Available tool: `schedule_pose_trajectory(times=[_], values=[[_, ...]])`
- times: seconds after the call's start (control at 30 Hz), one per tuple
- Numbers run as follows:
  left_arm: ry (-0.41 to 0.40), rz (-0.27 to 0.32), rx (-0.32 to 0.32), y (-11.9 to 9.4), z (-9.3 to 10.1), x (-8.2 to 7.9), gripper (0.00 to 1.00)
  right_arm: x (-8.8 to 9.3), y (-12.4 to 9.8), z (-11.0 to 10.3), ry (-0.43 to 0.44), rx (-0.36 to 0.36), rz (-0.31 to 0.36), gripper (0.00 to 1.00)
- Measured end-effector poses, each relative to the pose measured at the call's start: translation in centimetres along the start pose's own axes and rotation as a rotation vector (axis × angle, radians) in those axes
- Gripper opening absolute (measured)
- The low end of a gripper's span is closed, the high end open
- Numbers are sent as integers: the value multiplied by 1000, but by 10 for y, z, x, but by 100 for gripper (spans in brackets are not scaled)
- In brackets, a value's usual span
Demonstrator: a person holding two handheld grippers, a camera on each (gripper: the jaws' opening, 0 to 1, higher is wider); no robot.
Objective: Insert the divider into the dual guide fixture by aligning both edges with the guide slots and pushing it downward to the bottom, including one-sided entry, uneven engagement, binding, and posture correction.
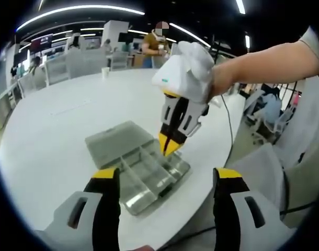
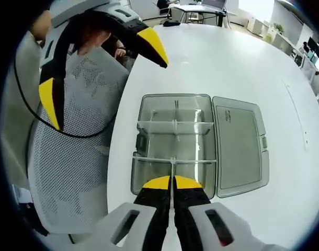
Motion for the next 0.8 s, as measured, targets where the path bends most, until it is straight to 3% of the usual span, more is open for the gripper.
schedule_pose_trajectory(times=[0.8], values=[[1, -1, -2, -1, 0, -1, 71, 2, 7, 0, 11, -7, -9, 0]])
Point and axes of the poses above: the point that each gripper's makers call its tool centre point, and the gripper's own axes: y roughly forward along the fingers, z roughly to its right, x roughly out of its underside, the point moved 5 cm from there along -y, roughly backward along the fingers, and after that the axes turned 3 degrees about -y, right-handed, at the moved point
